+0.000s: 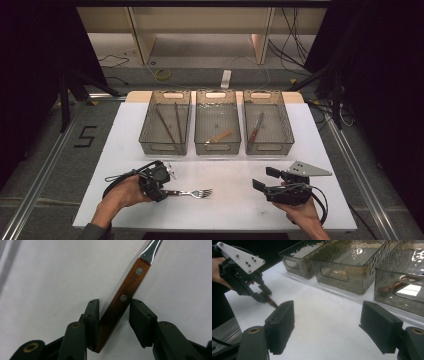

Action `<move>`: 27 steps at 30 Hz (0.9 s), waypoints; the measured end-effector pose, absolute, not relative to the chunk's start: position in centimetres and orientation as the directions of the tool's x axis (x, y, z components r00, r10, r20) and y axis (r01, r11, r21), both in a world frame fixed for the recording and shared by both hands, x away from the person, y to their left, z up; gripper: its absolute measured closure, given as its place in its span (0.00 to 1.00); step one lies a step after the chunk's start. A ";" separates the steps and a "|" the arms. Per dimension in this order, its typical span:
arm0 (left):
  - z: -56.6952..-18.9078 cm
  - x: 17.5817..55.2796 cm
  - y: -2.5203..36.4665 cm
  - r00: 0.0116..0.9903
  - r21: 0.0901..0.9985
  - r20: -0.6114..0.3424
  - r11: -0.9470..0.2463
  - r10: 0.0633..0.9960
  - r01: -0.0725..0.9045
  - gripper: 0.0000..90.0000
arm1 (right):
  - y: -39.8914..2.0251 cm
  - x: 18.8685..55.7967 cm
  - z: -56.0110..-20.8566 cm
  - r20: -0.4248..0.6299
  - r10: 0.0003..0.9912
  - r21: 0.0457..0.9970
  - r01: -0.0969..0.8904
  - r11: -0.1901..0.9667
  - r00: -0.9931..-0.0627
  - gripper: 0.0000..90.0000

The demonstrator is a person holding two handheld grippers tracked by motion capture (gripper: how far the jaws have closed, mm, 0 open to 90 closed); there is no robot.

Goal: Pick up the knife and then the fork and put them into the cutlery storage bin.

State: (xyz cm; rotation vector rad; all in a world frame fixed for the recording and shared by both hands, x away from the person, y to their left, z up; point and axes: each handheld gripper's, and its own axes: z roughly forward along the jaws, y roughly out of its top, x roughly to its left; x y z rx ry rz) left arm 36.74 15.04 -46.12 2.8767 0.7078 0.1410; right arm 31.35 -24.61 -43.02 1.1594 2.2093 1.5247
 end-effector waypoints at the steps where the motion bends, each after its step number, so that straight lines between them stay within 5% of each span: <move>1: -46.1 36.7 15.0 0.884 0.192 0.049 -0.873 0.465 0.449 0.67 | -24.6 31.4 -43.0 0.246 0.705 0.864 0.480 0.151 -0.665 0.31; 12: -46.0 36.3 14.6 0.912 0.176 0.048 -0.902 0.407 0.394 0.82 | -24.5 31.4 -43.0 0.241 0.707 0.862 0.481 0.159 -0.665 0.31; 27: -45.2 36.3 14.9 0.898 0.265 0.036 -0.871 0.438 0.414 0.84 | -24.6 31.3 -42.9 0.240 0.705 0.862 0.480 0.161 -0.667 0.31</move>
